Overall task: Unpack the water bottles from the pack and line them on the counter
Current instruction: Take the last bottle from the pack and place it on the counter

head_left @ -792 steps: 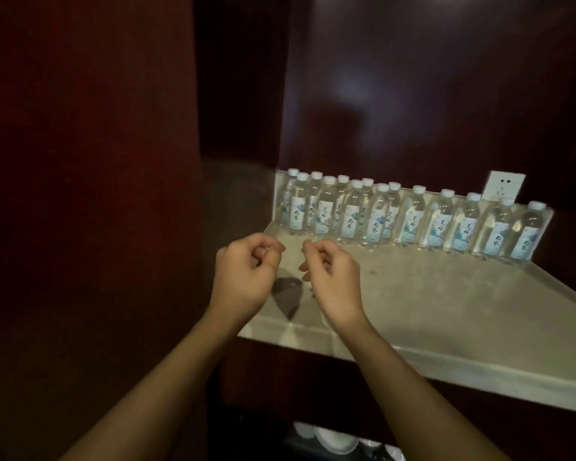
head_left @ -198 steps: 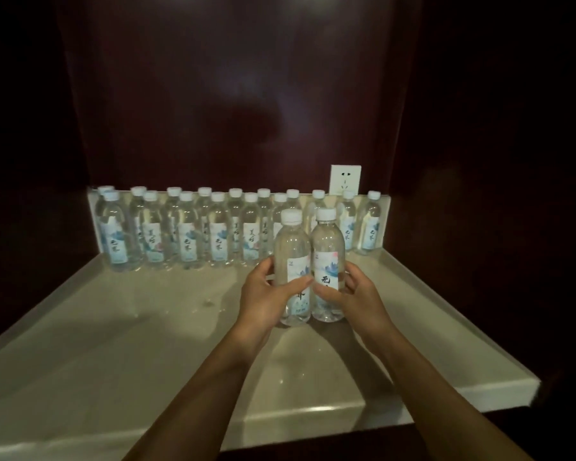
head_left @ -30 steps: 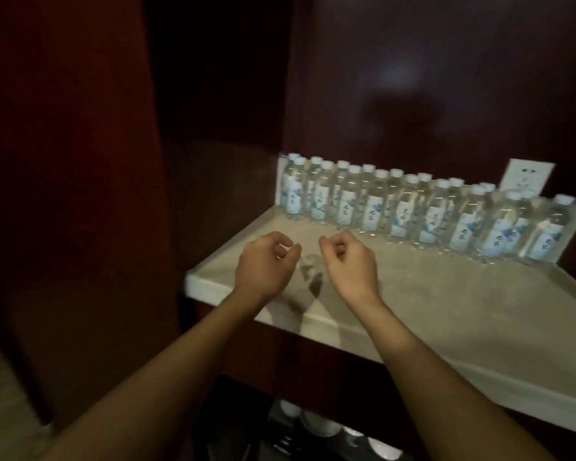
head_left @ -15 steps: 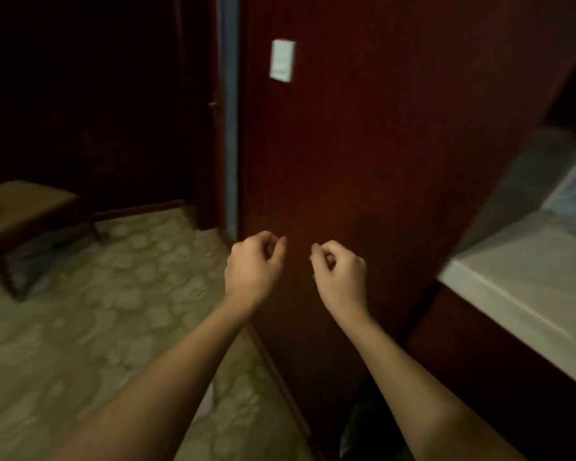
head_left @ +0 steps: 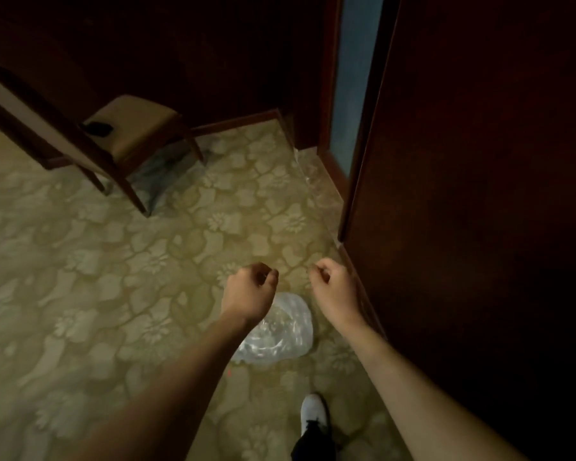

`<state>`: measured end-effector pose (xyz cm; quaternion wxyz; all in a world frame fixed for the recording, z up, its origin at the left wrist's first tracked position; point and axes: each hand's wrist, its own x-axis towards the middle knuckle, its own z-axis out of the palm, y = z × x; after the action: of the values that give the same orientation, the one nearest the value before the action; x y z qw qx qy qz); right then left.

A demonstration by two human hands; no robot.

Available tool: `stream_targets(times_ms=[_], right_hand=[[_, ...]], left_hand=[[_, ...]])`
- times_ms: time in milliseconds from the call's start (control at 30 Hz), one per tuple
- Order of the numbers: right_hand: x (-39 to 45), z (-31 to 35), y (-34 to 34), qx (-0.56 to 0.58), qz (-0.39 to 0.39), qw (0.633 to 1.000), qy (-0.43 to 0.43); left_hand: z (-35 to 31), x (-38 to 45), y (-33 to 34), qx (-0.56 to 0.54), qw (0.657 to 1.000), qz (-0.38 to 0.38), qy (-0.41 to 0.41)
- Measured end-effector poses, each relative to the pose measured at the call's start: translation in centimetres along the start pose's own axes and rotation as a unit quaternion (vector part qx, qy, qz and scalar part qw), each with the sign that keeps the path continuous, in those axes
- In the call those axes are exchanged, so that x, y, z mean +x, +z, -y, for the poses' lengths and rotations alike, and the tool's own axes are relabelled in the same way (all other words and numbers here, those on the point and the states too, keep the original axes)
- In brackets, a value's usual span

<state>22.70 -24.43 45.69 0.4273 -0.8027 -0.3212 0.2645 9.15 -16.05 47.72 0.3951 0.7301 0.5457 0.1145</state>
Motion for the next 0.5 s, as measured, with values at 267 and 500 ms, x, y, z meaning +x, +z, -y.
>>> stream_targets(times_ms=[267, 500], right_hand=[[5.8, -2.6, 8.6, -0.006, 0.091, 0.99, 0.106], [9.7, -6.8, 18.9, 0.003, 0.163, 0.962, 0.217]], left_hand=[[5.4, 7.6, 1.2, -0.071, 0.992, 0.043, -0.094], [14.4, 15.0, 3.6, -0.13, 0.974, 0.084, -0.164]])
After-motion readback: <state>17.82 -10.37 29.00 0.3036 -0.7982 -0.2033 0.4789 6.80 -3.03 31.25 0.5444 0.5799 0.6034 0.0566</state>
